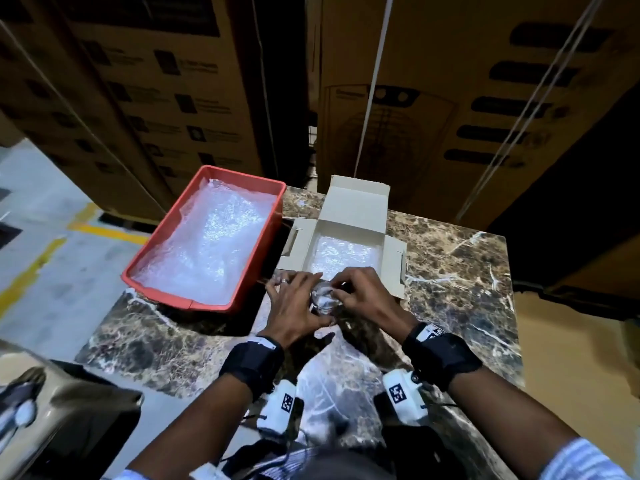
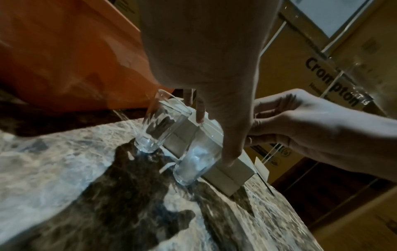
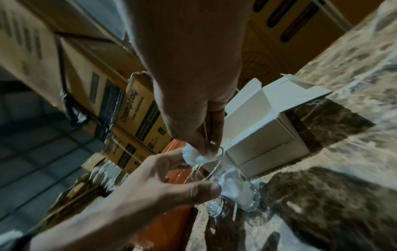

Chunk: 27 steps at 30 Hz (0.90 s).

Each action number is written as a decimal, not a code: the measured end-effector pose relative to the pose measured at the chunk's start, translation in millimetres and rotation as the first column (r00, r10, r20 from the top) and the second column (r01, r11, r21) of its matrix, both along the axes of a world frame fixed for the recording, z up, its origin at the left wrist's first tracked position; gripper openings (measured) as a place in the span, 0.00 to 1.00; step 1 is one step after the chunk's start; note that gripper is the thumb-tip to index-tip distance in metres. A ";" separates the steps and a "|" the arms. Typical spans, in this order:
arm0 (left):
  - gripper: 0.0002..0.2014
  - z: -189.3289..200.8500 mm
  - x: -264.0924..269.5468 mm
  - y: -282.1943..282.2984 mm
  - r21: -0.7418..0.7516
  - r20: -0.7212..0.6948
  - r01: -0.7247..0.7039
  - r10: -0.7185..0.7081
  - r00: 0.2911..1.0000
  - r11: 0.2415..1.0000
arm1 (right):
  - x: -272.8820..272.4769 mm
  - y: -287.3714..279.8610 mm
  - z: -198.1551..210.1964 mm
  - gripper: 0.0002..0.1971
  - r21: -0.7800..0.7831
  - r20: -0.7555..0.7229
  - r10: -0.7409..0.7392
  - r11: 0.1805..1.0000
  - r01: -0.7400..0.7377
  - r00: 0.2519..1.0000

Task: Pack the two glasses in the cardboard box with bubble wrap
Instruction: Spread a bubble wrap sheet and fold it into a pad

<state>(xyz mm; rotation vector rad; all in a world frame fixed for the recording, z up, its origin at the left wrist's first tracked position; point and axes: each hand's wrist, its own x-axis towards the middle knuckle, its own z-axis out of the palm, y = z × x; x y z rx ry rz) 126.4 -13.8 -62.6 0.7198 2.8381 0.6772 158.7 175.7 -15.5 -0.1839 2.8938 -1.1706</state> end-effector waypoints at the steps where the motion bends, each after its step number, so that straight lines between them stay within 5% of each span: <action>1: 0.44 -1.5 -2.6 0.4 -0.011 -0.005 -0.004 0.004 1.000 1.000 | -4.1 -3.3 1.2 0.06 0.060 0.001 0.038 0.997 -0.038 0.999; 11: 0.28 -6.8 -13.7 -2.8 0.111 -0.056 -0.005 0.011 0.998 0.994 | -39.2 -16.4 -13.8 0.06 0.297 0.281 0.067 0.942 -0.153 0.957; 15: 0.30 -10.2 -14.5 -4.2 0.169 -0.038 -0.016 0.022 0.999 0.985 | -47.0 -19.9 -10.6 0.05 0.302 0.401 0.000 0.944 -0.132 0.916; 20: 0.30 -7.8 -12.8 -5.8 0.237 -0.039 -0.024 0.034 0.999 0.971 | -41.3 -33.5 -18.1 0.02 0.486 0.284 -0.158 0.874 0.000 0.946; 23: 0.29 -8.3 -15.0 -4.7 0.225 -0.034 -0.038 0.046 0.998 0.974 | -35.7 -34.6 -25.0 0.10 0.488 0.217 -0.199 0.870 0.071 0.956; 27: 0.27 -10.1 -18.0 -3.4 0.228 -0.053 -0.035 0.048 0.997 0.973 | -35.2 -40.5 -28.3 0.07 0.464 0.177 -0.228 0.877 0.123 0.957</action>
